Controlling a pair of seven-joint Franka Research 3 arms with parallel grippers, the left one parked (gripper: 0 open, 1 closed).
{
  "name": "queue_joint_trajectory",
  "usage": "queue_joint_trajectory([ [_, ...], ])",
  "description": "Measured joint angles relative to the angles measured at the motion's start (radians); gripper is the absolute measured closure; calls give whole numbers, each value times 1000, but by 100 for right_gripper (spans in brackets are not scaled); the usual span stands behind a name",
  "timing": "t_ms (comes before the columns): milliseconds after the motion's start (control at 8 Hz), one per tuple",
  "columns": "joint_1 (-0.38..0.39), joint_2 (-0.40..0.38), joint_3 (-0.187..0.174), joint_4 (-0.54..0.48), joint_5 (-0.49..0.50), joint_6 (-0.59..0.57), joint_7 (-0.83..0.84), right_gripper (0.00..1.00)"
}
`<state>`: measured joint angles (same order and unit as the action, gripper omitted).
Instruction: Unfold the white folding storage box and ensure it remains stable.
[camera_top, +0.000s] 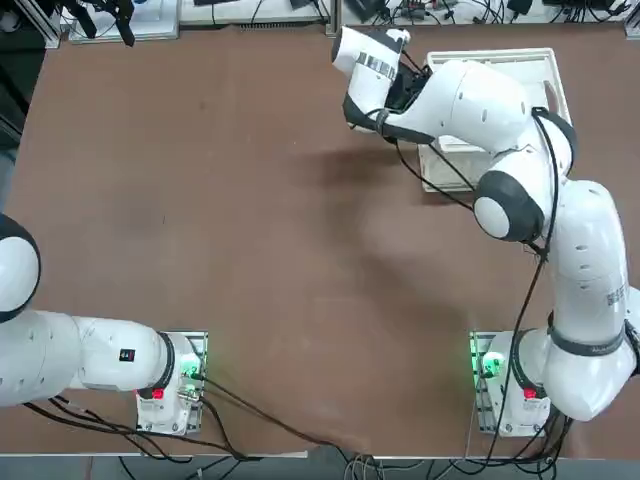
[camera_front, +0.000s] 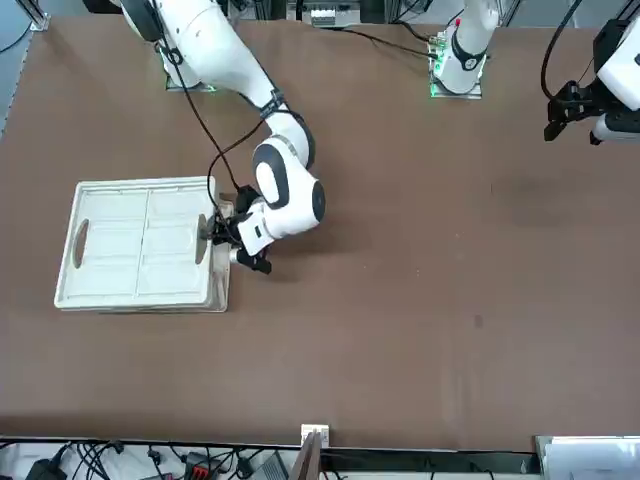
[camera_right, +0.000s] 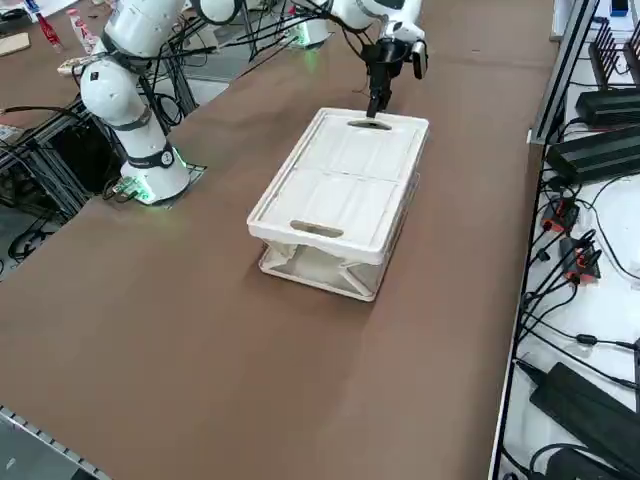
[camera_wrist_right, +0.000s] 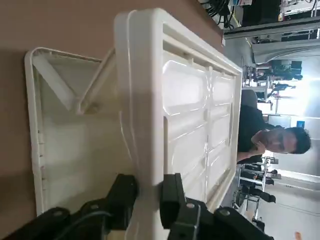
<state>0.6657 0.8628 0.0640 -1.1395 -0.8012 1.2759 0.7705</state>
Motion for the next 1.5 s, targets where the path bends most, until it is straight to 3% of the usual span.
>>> queue_joint_trajectory([
  [1500,24,-21,-7,25,-46,-48,-6,70],
])
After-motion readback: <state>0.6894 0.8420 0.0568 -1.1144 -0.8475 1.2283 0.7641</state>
